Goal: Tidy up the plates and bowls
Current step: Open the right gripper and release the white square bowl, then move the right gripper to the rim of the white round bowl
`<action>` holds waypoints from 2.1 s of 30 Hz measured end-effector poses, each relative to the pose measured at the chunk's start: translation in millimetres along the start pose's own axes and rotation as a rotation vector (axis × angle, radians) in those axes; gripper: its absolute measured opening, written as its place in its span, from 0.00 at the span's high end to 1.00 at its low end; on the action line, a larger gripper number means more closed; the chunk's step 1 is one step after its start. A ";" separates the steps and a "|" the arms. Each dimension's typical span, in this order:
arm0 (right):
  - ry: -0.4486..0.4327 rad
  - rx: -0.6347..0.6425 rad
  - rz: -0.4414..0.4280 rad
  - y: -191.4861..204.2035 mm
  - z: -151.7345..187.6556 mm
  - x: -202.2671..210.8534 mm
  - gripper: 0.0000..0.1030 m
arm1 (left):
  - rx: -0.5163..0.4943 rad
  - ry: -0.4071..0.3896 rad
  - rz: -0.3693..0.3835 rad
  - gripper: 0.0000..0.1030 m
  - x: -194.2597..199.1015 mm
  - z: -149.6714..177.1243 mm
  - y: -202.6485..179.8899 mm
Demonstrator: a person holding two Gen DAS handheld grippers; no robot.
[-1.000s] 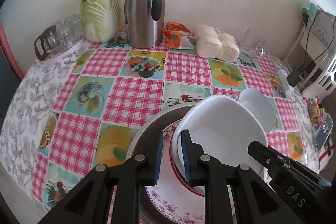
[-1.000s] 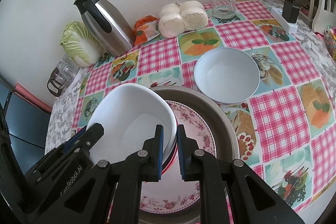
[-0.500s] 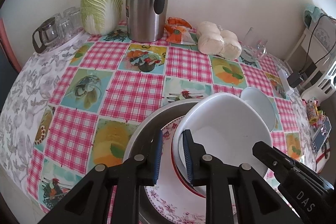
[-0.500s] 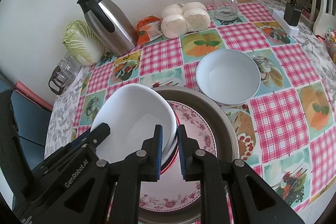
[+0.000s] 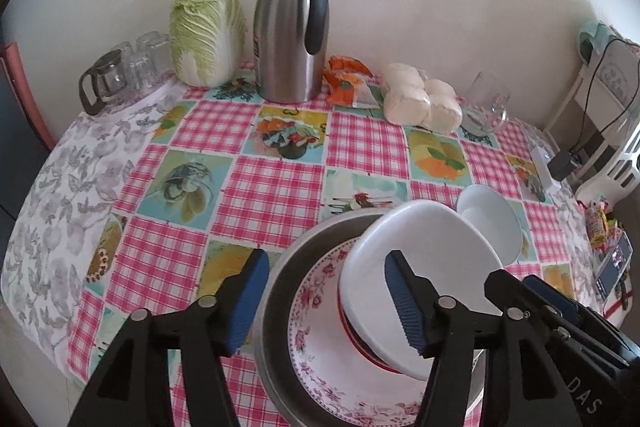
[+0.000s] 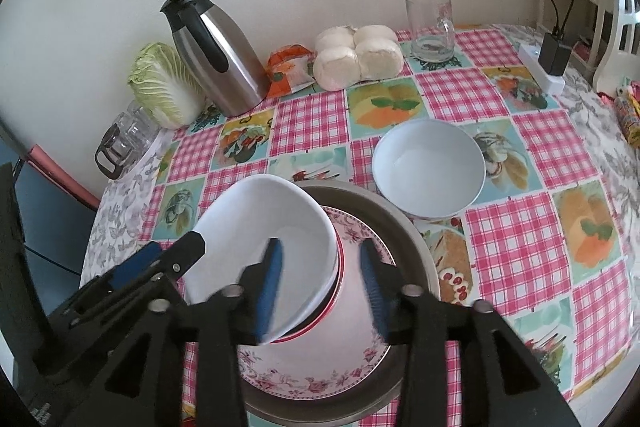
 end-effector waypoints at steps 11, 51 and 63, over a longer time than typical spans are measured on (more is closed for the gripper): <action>-0.031 0.020 0.029 -8.2 -3.1 2.1 0.25 | 0.041 -0.013 -0.122 0.03 7.1 0.8 21.7; -0.113 -0.195 0.068 -138.6 -35.2 6.4 0.04 | -0.027 -0.071 -0.009 0.00 9.0 -49.2 -24.9; -0.069 -0.255 0.043 -162.0 -45.4 -24.5 0.04 | -0.130 0.167 0.027 0.00 -44.8 -97.6 -93.9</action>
Point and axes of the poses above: each gripper's, at about its wrist camera, not at the fingertips, and x roughly against the way its jaws point, y to its left, z to its underside, the point moved 6 cm from there along -x, roughly the way its jaws point, and after that the axes turned 12 degrees about z, right-handed, at the moved point
